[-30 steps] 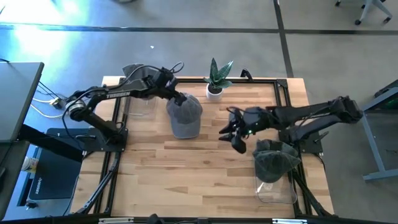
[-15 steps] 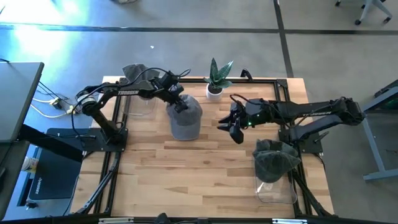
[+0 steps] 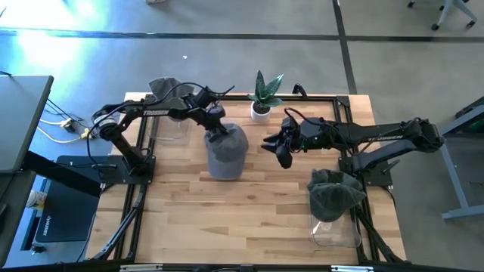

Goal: Pick & Place hat
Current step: Put the gray cap into the top transparent bin

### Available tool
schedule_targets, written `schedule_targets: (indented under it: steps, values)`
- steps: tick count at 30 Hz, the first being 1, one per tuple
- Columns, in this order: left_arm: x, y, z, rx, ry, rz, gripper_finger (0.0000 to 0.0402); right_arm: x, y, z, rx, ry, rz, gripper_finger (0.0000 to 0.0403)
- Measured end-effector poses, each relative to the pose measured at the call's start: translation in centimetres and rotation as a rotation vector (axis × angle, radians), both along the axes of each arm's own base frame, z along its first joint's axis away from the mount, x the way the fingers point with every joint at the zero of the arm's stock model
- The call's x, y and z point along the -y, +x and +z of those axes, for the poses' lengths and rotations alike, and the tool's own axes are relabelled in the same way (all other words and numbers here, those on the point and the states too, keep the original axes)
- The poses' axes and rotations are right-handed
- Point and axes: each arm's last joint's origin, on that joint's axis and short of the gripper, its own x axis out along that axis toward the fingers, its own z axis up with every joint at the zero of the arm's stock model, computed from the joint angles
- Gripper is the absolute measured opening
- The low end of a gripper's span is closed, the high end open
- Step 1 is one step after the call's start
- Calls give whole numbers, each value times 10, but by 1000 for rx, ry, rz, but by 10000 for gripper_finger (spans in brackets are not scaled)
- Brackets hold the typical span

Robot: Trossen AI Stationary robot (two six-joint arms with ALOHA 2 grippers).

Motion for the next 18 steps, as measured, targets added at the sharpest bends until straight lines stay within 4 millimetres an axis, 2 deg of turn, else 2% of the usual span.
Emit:
schedule_targets:
  steps: [3,8,10,14,18]
  values:
    - [1,1,14,24,-34,-30,28,1,0,0,1,-2,-21,144]
    - [1,3,46,42,-47,-57,7,2,0,0,1,-13,-54,144]
    - [-1,5,54,42,-9,-55,10,2,0,0,1,-15,-62,144]
    - [-4,7,60,42,54,-32,45,2,0,0,1,-17,-63,144]
    - [-6,9,55,38,73,-52,122,2,0,0,0,-18,-64,144]
